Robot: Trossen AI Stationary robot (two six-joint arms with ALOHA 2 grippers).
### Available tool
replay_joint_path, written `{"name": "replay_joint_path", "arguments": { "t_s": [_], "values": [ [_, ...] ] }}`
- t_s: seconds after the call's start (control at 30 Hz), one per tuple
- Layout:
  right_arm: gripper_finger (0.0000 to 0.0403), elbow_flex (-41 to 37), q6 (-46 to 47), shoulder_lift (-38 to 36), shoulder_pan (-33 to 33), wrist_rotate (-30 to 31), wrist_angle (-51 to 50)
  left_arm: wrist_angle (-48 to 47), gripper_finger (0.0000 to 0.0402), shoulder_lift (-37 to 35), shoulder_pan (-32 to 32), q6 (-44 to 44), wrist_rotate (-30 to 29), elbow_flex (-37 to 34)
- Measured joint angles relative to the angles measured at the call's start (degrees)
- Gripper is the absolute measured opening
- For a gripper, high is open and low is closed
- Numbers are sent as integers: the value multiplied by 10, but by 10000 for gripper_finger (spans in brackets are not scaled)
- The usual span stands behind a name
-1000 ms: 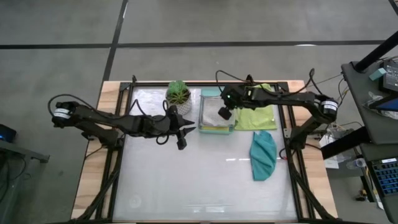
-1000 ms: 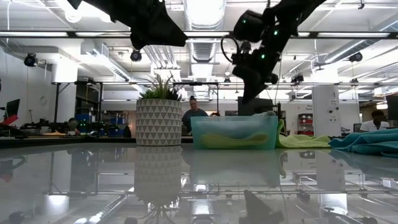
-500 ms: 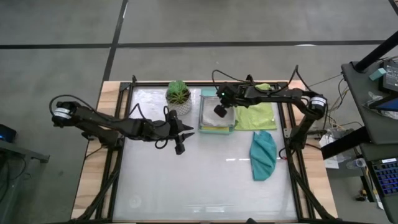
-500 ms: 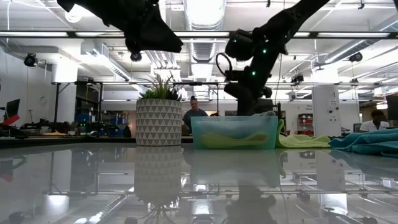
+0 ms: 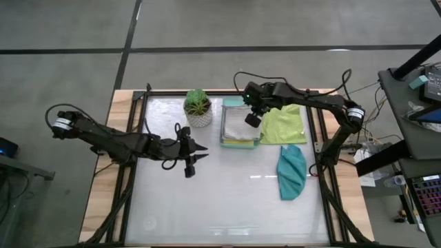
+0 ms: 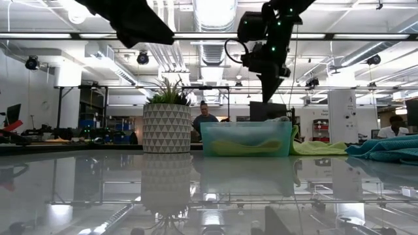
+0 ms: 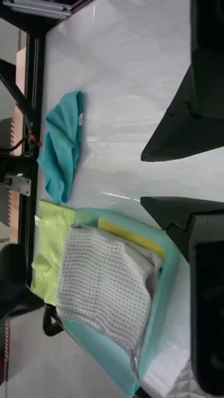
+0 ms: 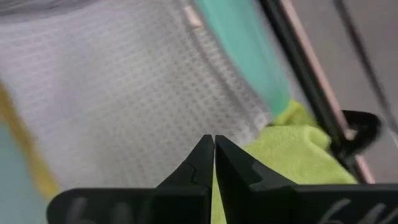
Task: Fold microfiber towels
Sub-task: Put the folded gray microfiber cloth into the blue bin
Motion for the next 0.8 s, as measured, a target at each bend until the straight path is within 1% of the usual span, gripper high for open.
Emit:
{"name": "replay_joint_path", "arguments": {
  "t_s": [0.1, 0.27, 0.43, 0.53, 0.63, 0.8],
  "values": [
    [8, -6, -14, 0, -3, -29, 10, 0, 86, -18, 0, 0, -1, -10],
    [8, -38, -25, 0, -7, -31, 66, -2, 86, -31, 0, 2, -1, -30],
    [8, -64, -22, 6, -12, -27, 83, 2, 86, -32, 0, 5, -5, -39],
    [8, -89, -21, 18, -13, -21, 119, 2, 86, -30, 0, 5, -10, -39],
    [8, -105, -25, 37, -15, -2, 151, 2, 86, -30, 0, 14, -18, -39],
    [8, -109, -36, 78, -15, -1, 188, 3, 86, -31, 0, 17, -21, -39]
  ]
}}
